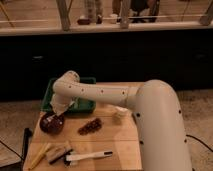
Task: Place fork in purple bowl
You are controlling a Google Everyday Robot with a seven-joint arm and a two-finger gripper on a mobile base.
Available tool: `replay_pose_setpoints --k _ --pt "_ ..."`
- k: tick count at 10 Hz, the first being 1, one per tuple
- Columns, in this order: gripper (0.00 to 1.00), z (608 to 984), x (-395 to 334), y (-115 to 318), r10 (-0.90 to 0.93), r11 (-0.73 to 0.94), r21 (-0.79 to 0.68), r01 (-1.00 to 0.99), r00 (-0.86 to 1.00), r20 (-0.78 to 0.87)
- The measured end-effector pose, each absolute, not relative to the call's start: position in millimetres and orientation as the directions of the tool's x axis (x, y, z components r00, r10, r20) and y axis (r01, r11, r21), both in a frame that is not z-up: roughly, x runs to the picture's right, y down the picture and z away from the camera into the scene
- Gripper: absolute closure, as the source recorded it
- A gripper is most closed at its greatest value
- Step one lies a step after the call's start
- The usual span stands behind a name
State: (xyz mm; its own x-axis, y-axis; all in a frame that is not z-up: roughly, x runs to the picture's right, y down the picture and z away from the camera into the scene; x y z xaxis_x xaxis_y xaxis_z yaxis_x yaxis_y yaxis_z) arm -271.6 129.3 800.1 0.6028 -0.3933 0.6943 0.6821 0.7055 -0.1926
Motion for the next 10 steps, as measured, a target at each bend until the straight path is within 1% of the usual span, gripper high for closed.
replay_pose_setpoints --k 8,9,10 --pt "1.00 792.0 -279.2 132.7 -0.416 0.670 -0.192 0.717 0.577 0.703" --pt "0.99 792.3 -278.9 133.1 -0.415 0.668 -0.193 0.719 0.575 0.704" --pt "0.91 792.9 -279.1 134.4 -0.413 0.665 -0.193 0.722 0.570 0.710"
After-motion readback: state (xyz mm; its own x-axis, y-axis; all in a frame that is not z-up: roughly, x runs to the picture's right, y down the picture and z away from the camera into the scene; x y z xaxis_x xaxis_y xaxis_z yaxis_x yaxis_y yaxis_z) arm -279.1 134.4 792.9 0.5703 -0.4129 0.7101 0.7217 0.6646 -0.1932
